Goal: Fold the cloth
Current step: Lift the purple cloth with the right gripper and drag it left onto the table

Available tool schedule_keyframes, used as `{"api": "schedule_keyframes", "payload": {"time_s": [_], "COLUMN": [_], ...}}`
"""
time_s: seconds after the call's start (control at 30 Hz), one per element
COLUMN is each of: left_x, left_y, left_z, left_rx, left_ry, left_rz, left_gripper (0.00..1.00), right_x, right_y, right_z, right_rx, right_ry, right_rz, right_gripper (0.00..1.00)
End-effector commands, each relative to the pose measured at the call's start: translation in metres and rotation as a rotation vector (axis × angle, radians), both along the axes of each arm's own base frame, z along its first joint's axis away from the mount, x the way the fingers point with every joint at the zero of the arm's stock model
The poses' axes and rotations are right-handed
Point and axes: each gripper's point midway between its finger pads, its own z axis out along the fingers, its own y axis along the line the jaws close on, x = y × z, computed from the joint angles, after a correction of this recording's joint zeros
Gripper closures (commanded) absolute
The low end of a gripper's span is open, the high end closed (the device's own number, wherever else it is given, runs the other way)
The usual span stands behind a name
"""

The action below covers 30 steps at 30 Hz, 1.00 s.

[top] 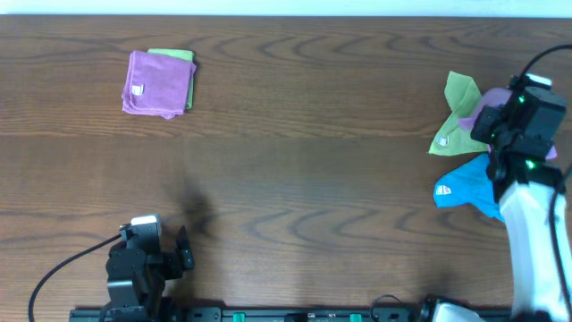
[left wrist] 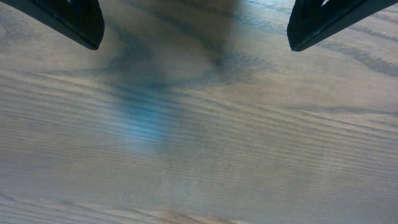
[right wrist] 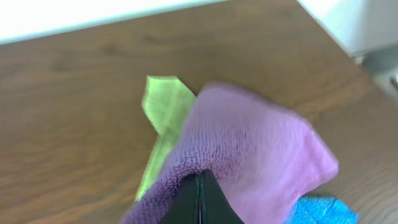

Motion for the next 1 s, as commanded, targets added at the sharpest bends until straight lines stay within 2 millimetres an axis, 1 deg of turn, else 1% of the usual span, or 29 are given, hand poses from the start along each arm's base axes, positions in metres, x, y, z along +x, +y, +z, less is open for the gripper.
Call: {"api": "schedule_keyframes", "payload": {"time_s": [0.0,0.03,0.13,0.17,0.33,0.4,0.43,0.47,0.53,0.63,0.7,0.77,0.8,0.83,0.9,0.97], "left_x": [-0.003,-0.003,-0.003,-0.003,-0.003,-0.003,-0.003,-0.003,-0.003,-0.003,-0.003,-0.003,-0.003,-0.003,-0.003,-0.003], "left_y": [0.000,0.000,0.000,0.000,0.000,0.000,0.000,0.000,0.000,0.000,0.000,0.000,0.000,0.000,0.000,0.000], "left_z": [-0.012,-0.012,-0.012,-0.012,-0.012,-0.012,-0.012,-0.012,-0.012,-0.012,-0.012,-0.012,-0.012,-0.012,-0.012,-0.012], "left_rx": [0.011,0.011,0.011,0.011,0.011,0.011,0.011,0.011,0.011,0.011,0.011,0.011,0.011,0.011,0.011,0.011], "left_ry": [0.036,0.036,0.036,0.036,0.036,0.036,0.036,0.036,0.036,0.036,0.036,0.036,0.036,0.036,0.036,0.036], "left_rz": [-0.011,-0.011,-0.011,-0.011,-0.011,-0.011,-0.011,-0.011,-0.011,-0.011,-0.011,-0.011,-0.011,-0.011,-0.011,-0.011], "left_gripper": [0.05,0.05,0.05,0.05,0.05,0.05,0.05,0.05,0.05,0.05,0.05,0.05,0.05,0.05,0.05,0.05], "right_x": [-0.002,-0.005,-0.009,-0.011,-0.013,-0.015,-0.018,-0.020,-0.025,-0.038,-0.046,-0.052,-0.054,-0.053,-0.044,-0.030], "right_y": [0.028,0.041,0.073,0.091,0.158,0.189,0.209,0.230,0.262,0.320,0.349,0.370,0.378,0.382,0.380,0.365], "right_z": [0.040,0.047,0.056,0.058,0.057,0.059,0.062,0.066,0.073,0.087,0.093,0.097,0.099,0.099,0.093,0.077], "right_rx": [-0.043,-0.040,-0.035,-0.031,0.021,0.056,0.080,0.108,0.153,0.241,0.276,0.296,0.296,0.294,0.284,0.279], "right_ry": [-0.048,-0.045,-0.028,-0.014,-0.006,-0.021,-0.034,-0.054,-0.087,-0.140,-0.154,-0.154,-0.153,-0.148,-0.130,-0.092], "right_rz": [0.089,0.121,0.204,0.253,0.424,0.497,0.549,0.601,0.679,0.822,0.895,0.942,0.959,0.962,0.933,0.861], "right_gripper": [0.99,0.99,0.99,0.99,0.99,0.99,0.99,0.99,0.99,0.99,0.99,0.99,0.99,0.99,0.99,0.99]}}
